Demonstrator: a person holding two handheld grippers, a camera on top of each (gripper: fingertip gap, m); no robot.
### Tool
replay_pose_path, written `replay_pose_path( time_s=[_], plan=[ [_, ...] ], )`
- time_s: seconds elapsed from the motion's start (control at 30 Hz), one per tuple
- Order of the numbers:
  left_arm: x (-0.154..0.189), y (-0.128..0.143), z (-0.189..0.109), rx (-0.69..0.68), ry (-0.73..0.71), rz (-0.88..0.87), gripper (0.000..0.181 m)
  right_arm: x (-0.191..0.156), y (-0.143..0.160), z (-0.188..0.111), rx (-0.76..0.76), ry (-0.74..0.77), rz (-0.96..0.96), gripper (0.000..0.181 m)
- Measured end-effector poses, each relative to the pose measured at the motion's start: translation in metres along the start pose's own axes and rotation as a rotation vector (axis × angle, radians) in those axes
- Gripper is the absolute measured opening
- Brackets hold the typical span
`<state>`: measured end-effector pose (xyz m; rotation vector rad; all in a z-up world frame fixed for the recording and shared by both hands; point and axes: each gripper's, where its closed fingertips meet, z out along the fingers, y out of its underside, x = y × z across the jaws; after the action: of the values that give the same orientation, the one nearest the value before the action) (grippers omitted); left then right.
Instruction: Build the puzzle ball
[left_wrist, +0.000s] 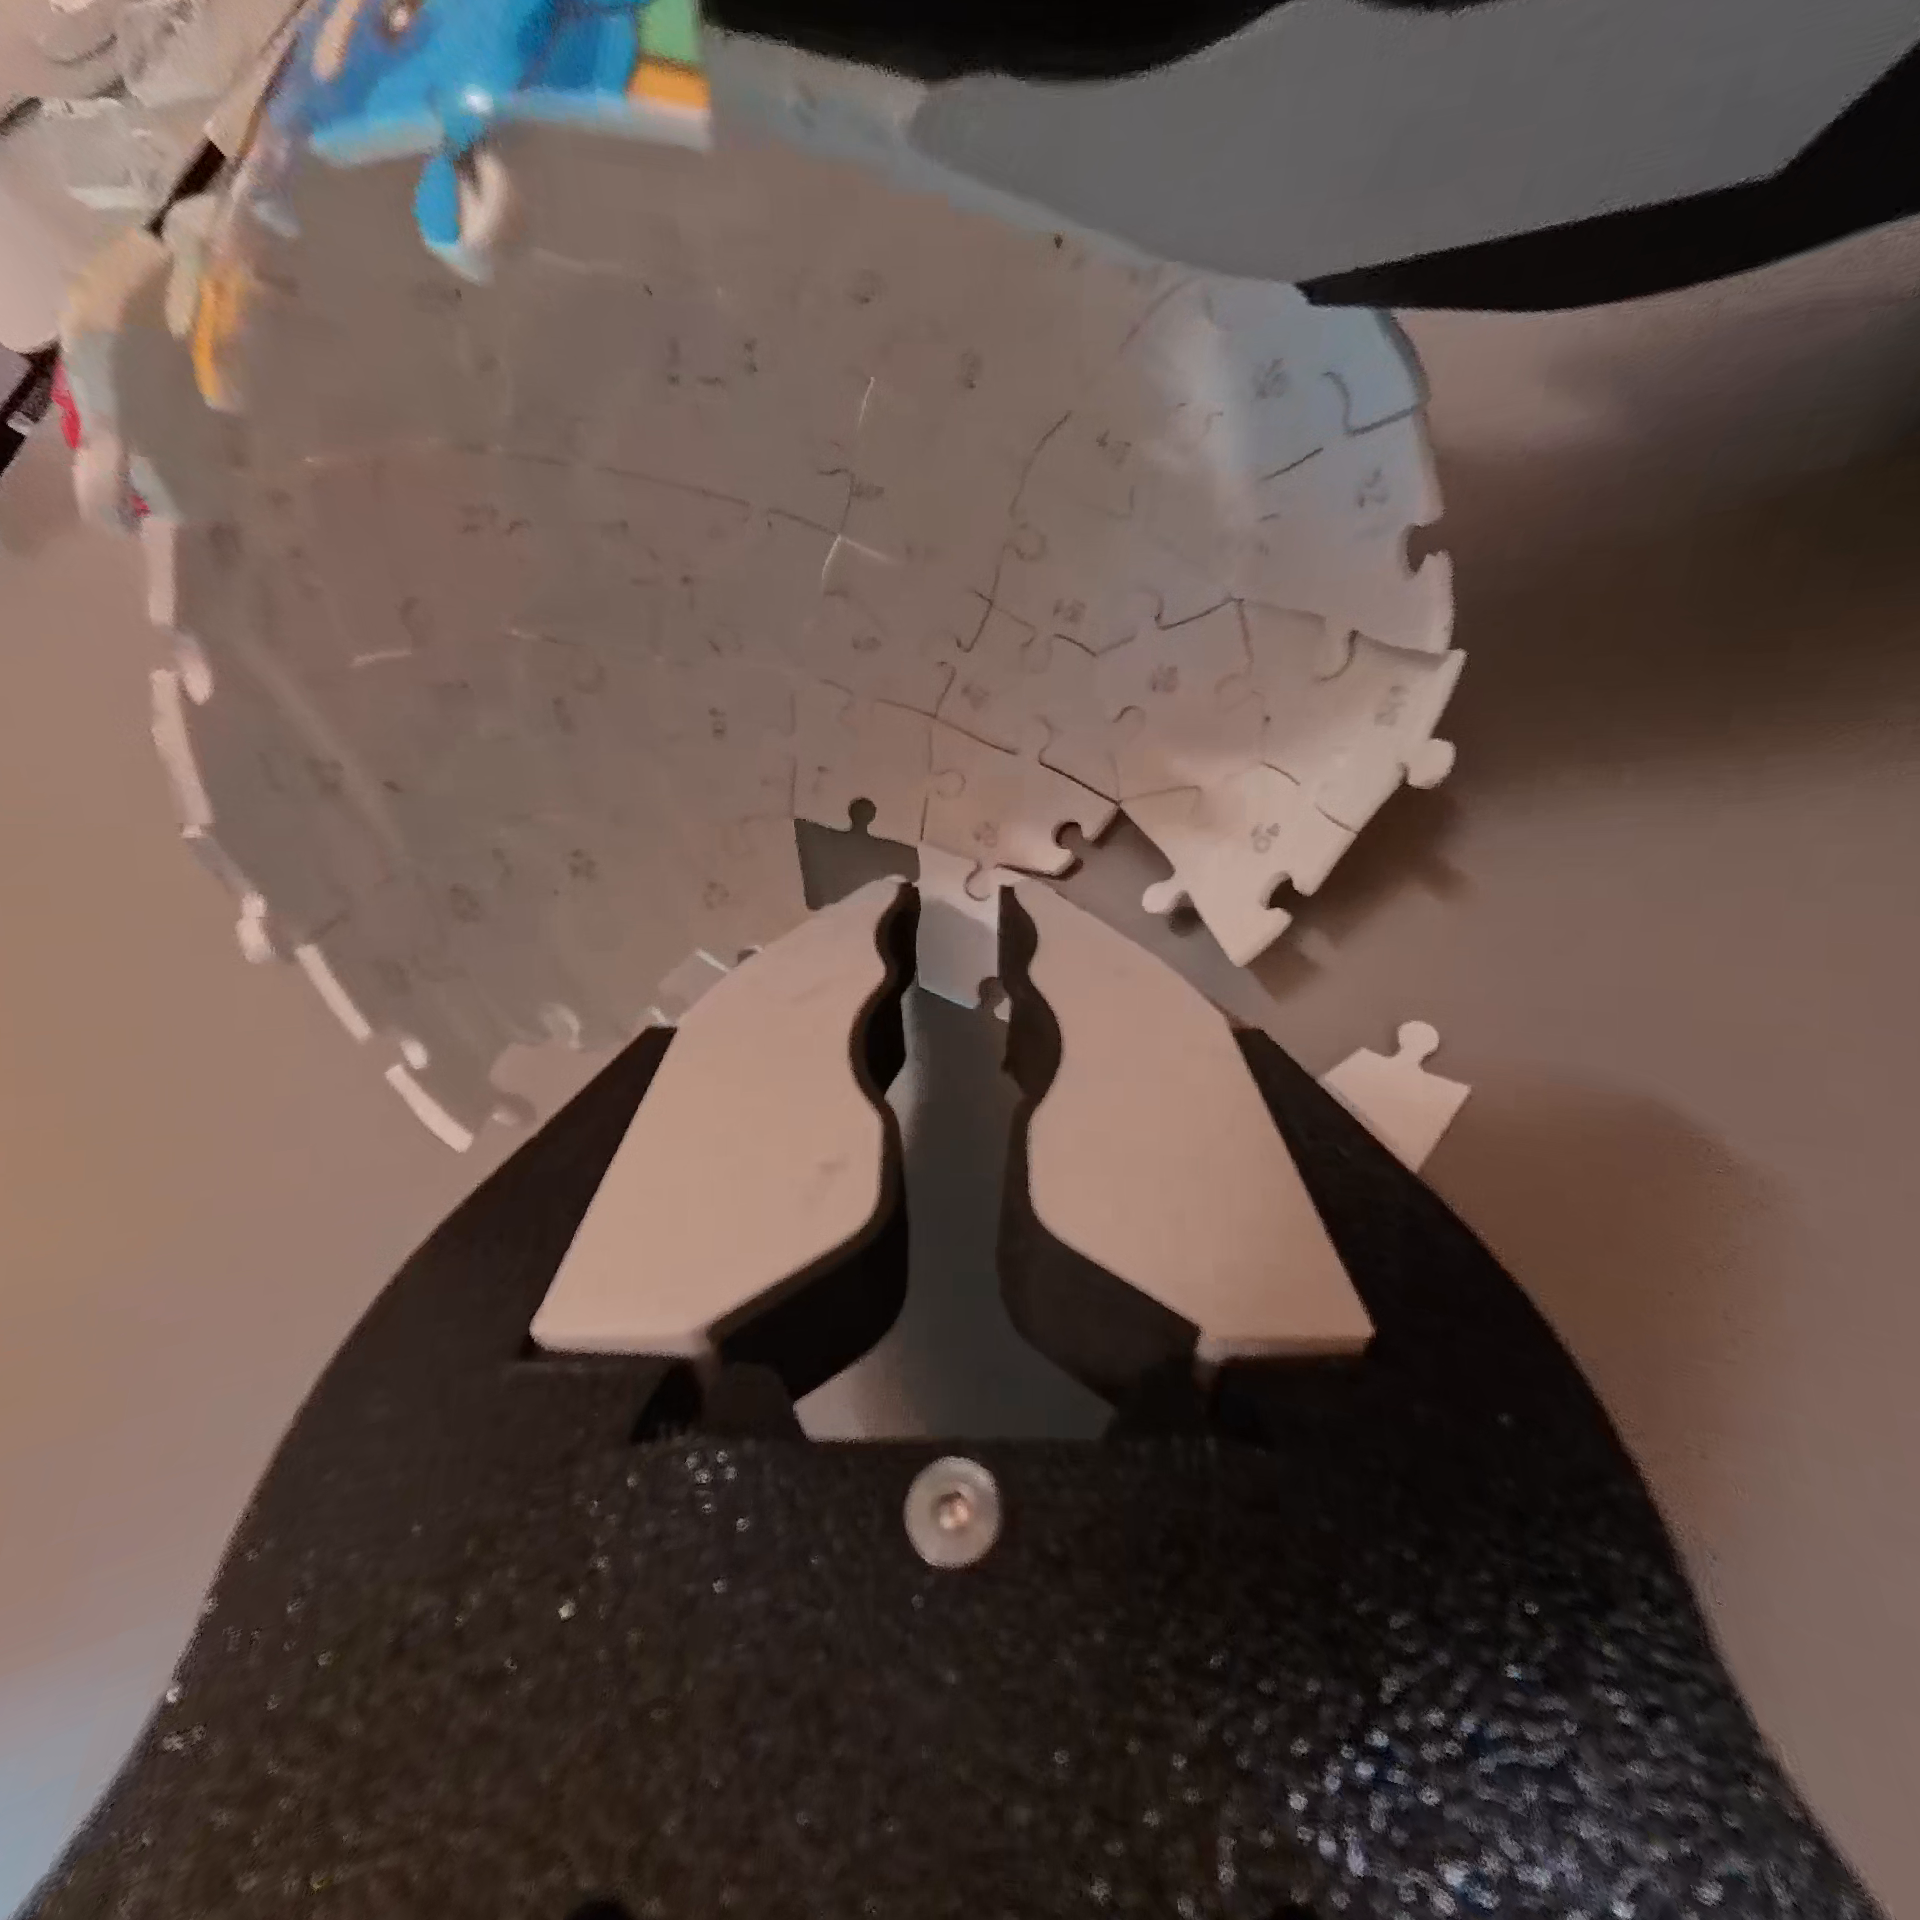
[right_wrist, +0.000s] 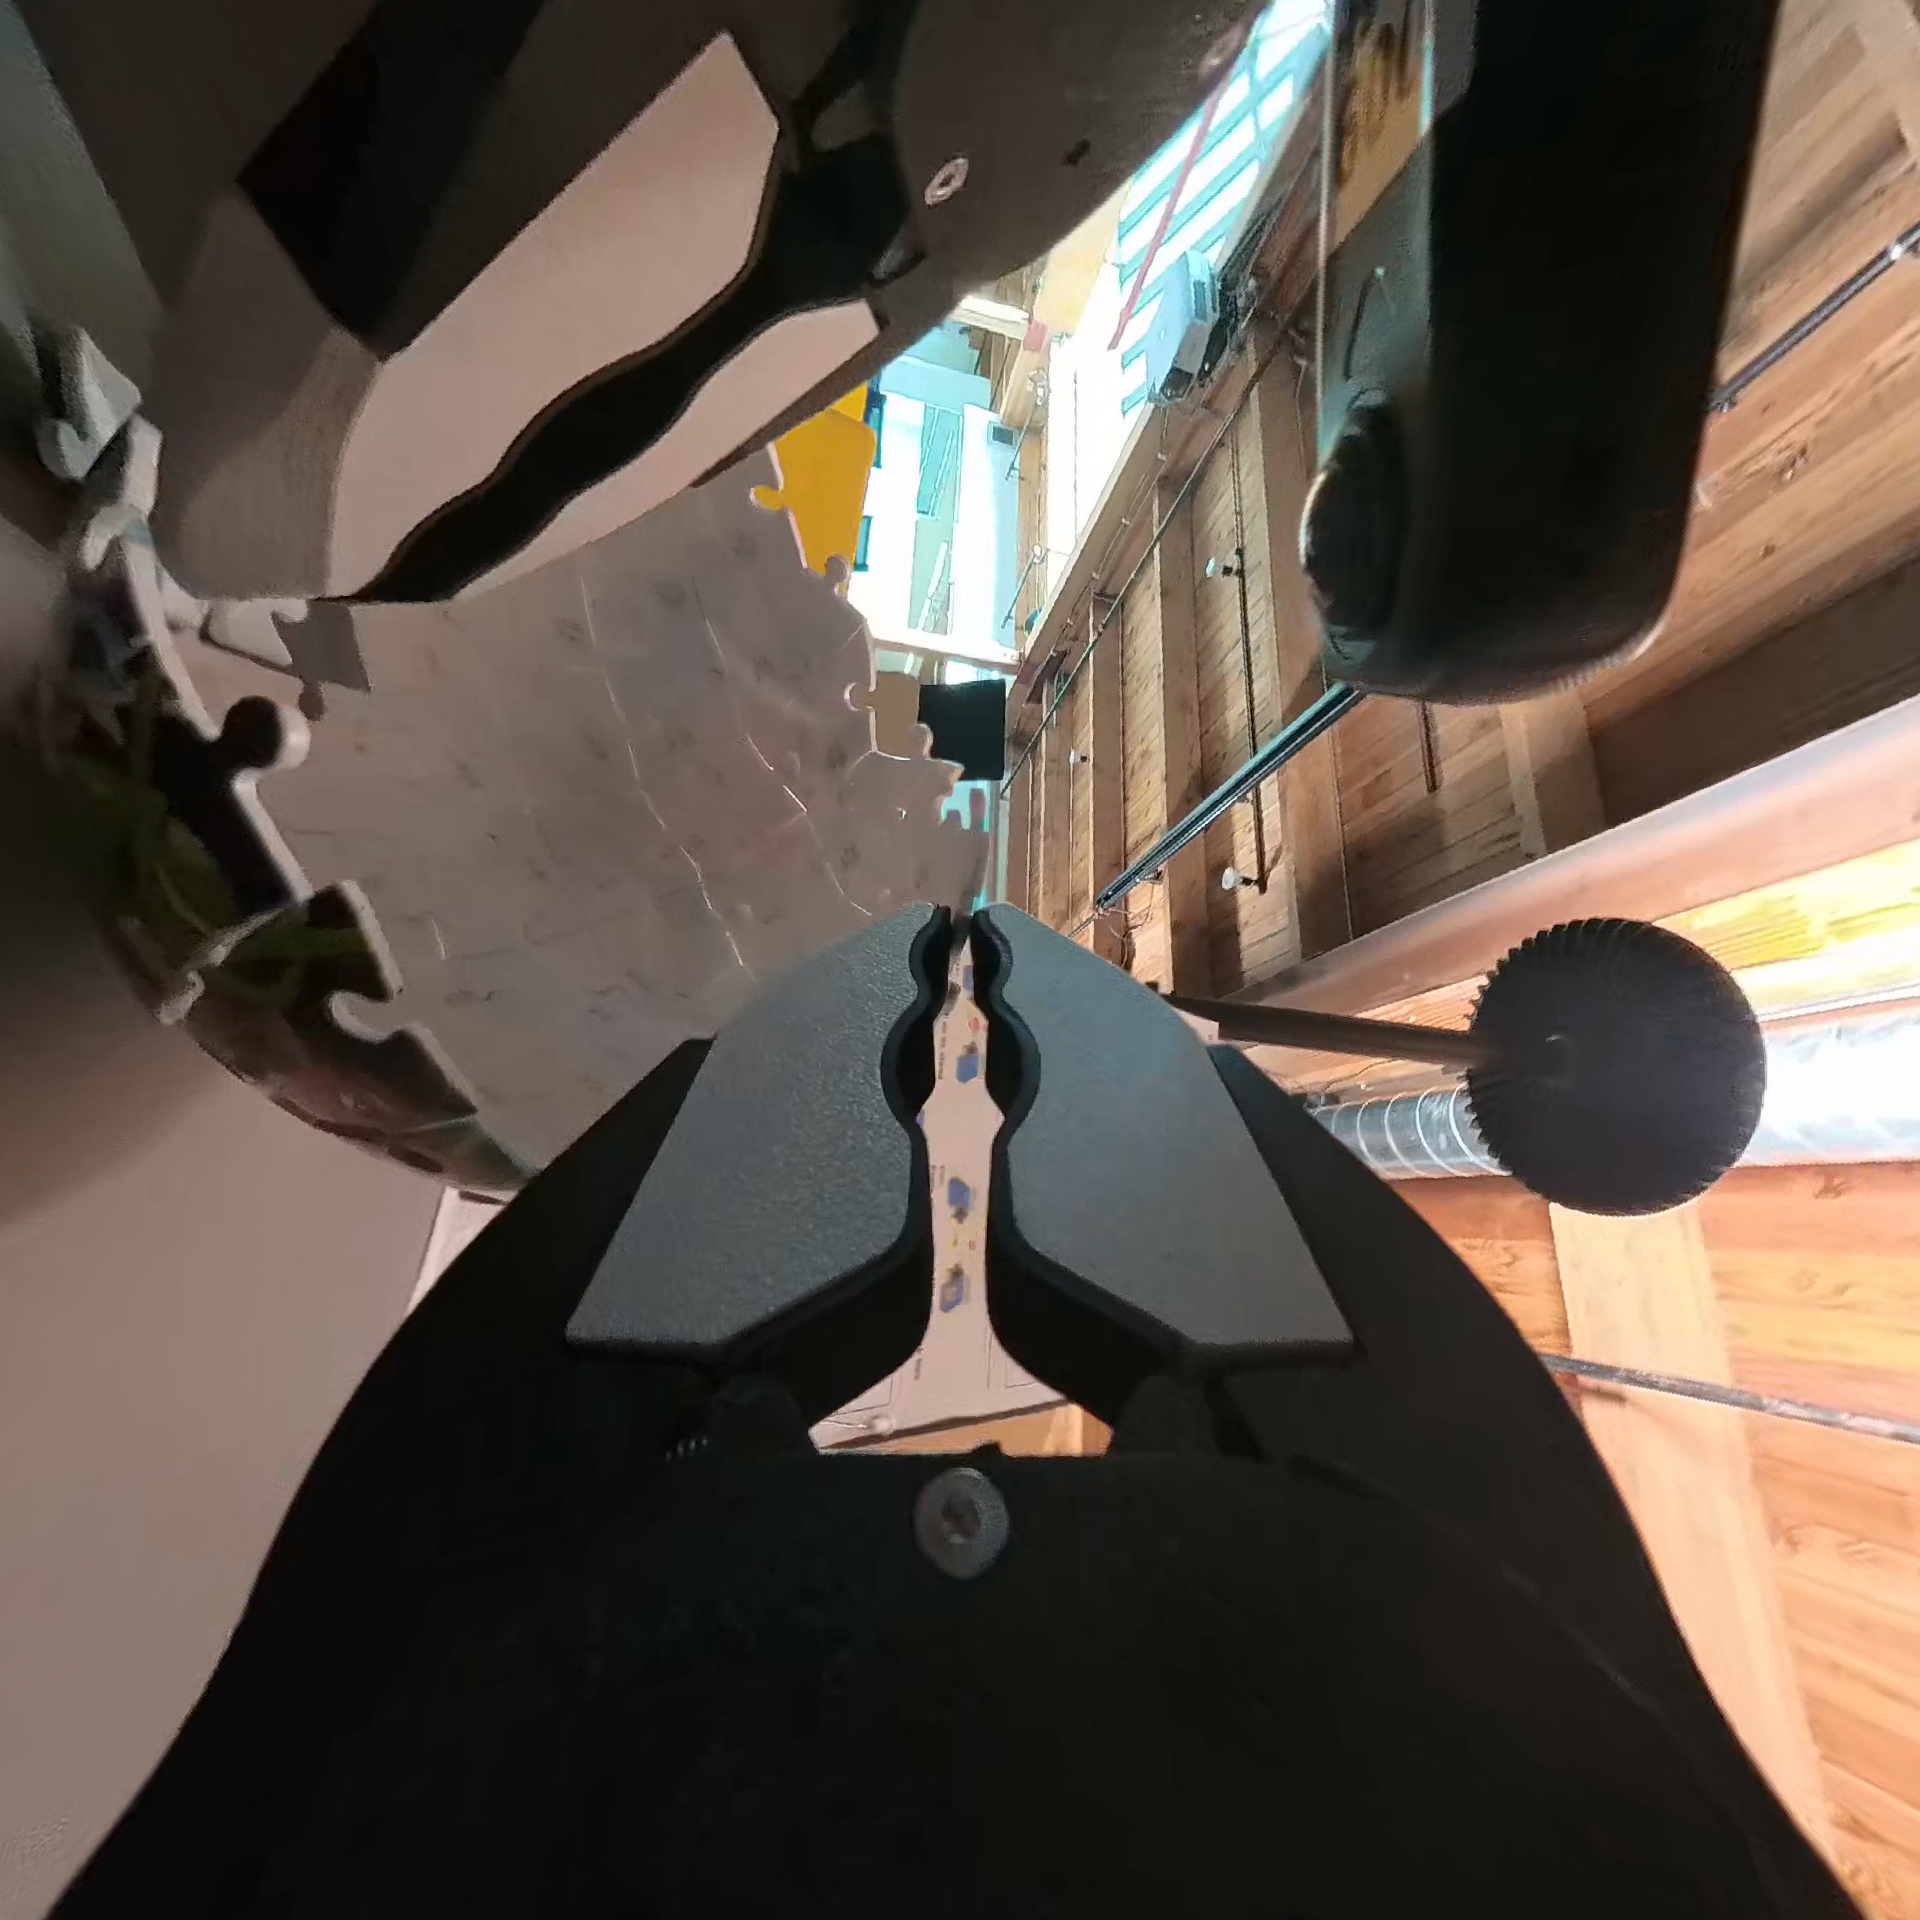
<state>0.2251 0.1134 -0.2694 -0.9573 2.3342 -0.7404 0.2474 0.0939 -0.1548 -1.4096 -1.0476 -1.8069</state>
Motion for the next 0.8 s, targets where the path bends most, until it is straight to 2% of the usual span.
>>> replay_pose_path(
  time_s=[0.57, 0.67, 0.8],
  plan=[
    [0.004, -0.004, 0.008, -0.038, 0.048, 0.053, 0.002, 0.001, -0.006, 0.004, 0.020, 0.001, 0.048, 0.003],
    [0.002, -0.006, 0.007, -0.013, 0.043, 0.047, 0.012, 0.001, -0.007, 0.004, 0.016, 0.000, 0.050, 0.003],
    [0.001, -0.019, -0.016, 0.098, 0.059, 0.035, 0.012, 0.000, -0.005, 0.004, 0.011, 0.001, 0.046, 0.003]
  ],
)
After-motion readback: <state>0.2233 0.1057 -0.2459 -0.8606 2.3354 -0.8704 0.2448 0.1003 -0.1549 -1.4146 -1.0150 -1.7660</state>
